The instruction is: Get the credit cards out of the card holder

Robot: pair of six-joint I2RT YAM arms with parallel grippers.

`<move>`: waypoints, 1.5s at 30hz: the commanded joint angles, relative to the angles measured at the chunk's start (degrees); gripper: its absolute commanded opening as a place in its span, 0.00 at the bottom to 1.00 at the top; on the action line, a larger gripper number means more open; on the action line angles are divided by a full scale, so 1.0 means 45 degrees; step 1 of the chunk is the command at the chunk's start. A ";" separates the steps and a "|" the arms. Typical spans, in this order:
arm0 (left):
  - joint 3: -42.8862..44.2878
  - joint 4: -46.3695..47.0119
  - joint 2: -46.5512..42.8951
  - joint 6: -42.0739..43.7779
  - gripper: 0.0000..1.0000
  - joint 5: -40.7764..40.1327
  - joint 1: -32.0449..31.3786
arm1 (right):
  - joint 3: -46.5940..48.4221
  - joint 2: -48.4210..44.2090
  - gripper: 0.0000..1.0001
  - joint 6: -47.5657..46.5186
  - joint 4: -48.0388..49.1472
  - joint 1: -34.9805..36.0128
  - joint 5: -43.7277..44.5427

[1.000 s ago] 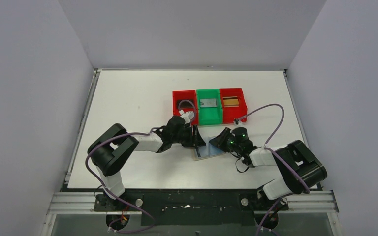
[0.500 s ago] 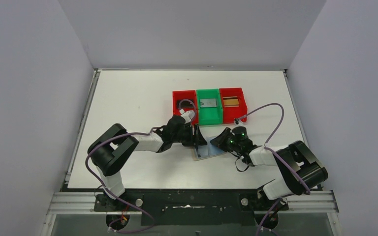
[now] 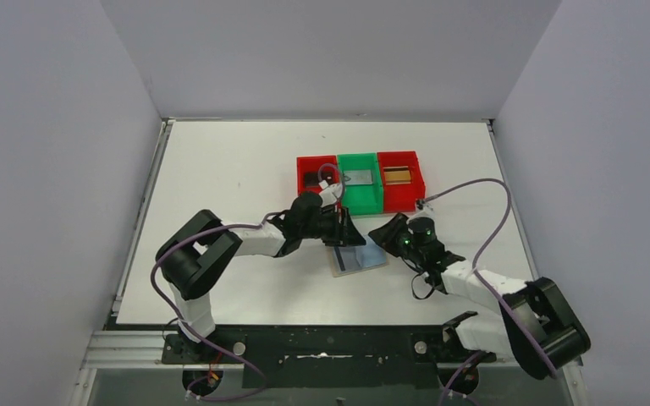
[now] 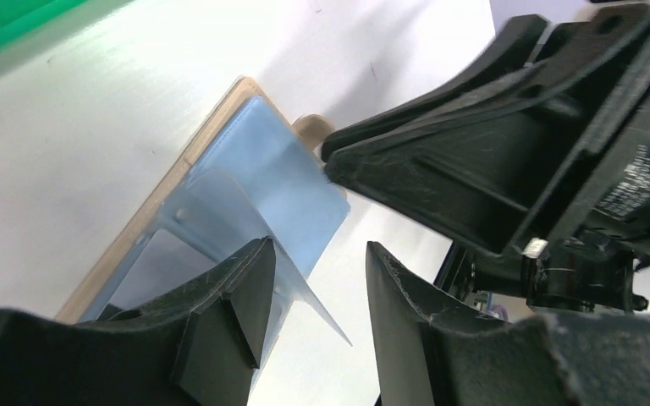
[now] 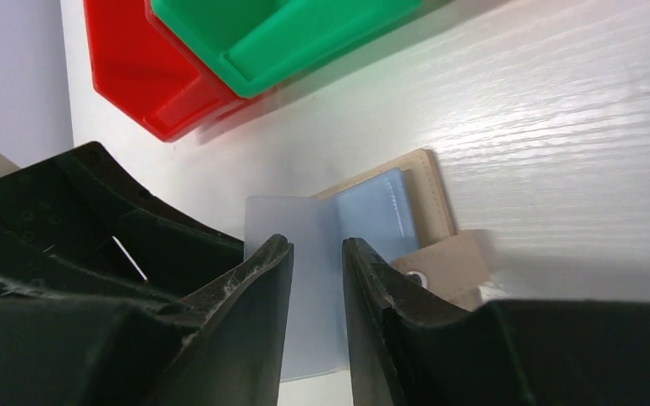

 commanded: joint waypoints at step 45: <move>-0.1348 -0.2675 -0.2828 -0.0340 0.42 -0.3396 -0.0484 | 0.2646 0.0607 0.40 -0.2349 -0.3167 0.1734 0.0105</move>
